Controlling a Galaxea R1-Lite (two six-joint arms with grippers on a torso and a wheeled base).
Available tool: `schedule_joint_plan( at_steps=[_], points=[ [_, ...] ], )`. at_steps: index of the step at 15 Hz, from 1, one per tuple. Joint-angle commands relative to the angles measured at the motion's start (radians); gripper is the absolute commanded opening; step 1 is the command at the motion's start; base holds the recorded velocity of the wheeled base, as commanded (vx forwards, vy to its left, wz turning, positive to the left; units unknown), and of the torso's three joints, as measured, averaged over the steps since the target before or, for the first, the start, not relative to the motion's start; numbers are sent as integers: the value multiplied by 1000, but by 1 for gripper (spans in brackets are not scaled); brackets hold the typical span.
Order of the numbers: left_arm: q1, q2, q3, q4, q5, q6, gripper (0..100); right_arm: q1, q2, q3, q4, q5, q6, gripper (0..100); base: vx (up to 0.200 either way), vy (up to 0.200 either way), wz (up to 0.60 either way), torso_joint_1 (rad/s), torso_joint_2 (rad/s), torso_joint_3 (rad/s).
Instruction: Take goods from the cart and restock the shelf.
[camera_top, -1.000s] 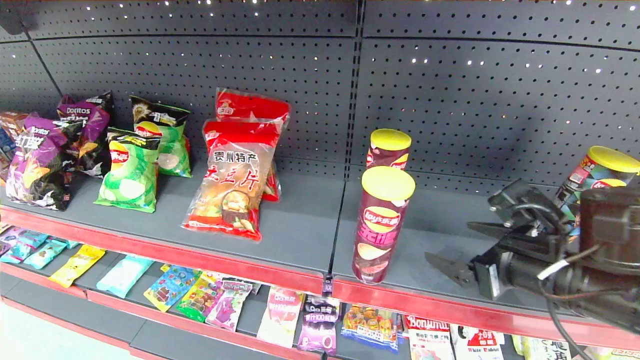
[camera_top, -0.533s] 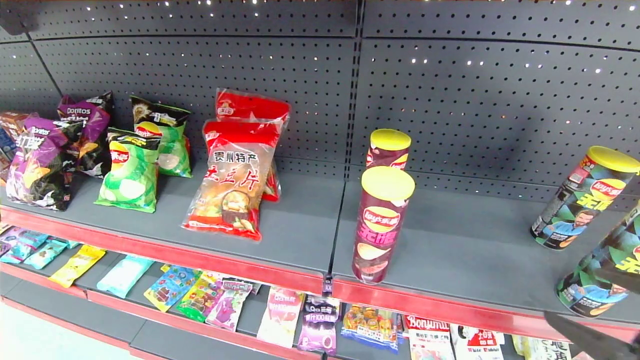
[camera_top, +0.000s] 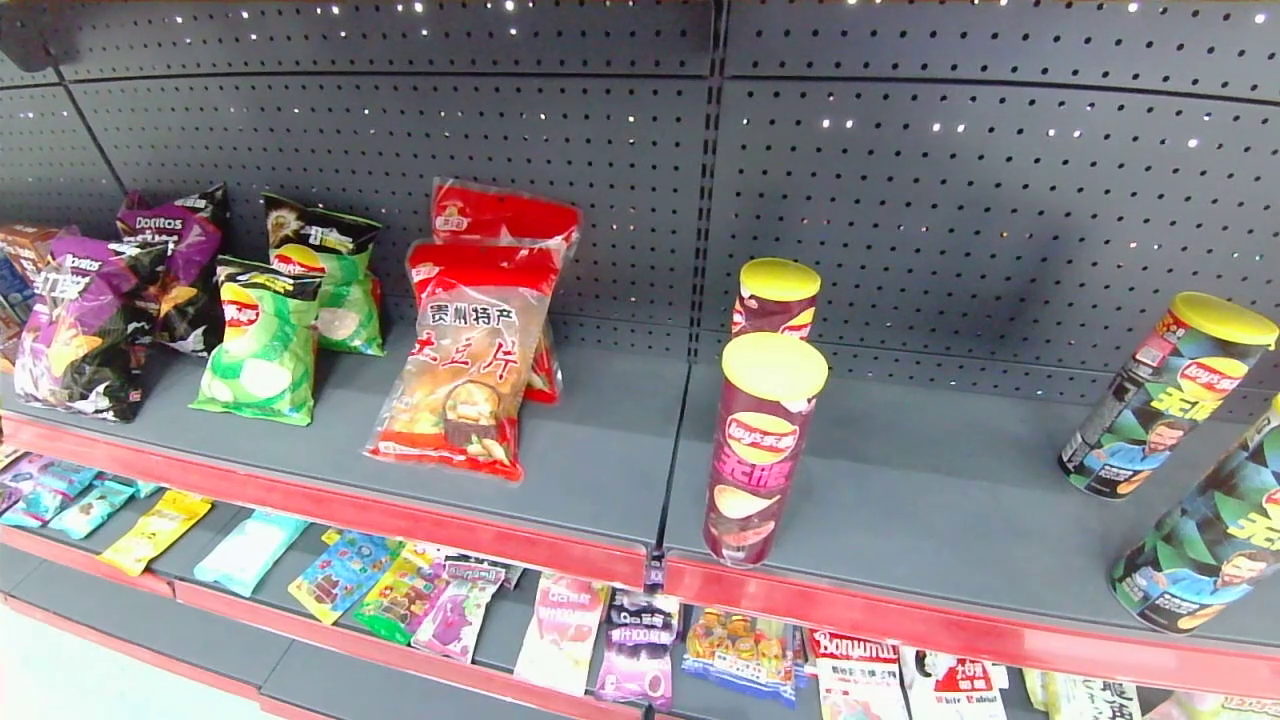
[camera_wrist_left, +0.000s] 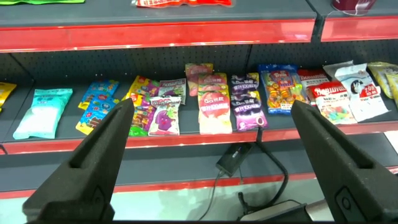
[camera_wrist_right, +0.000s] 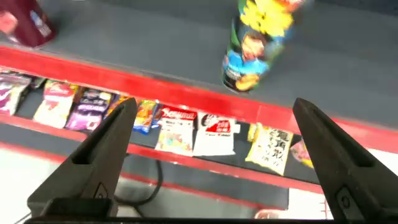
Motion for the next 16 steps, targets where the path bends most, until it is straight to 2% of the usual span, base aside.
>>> schedule_joint_plan(
  at_steps=[1, 3, 7, 15, 16],
  points=[
    [0, -1, 0, 0, 0, -1, 100, -17, -187, 90, 9, 13, -26, 100, 0, 0, 0, 0, 0, 0],
    [0, -1, 0, 0, -2, -2, 100, -20, -225, 195, -56, 30, -32, 100, 0, 0, 0, 0, 0, 0],
    [0, -1, 0, 0, -2, -7, 100, -20, -225, 210, -97, 40, -35, 100, 0, 0, 0, 0, 0, 0],
    [0, -1, 0, 0, 7, -8, 100, -20, -225, 212, -99, 50, -32, 100, 0, 0, -600, 4, 2, 2],
    [0, -1, 0, 0, 6, -8, 100, -20, -225, 212, -99, 50, -30, 100, 0, 0, 0, 0, 0, 0]
  ],
)
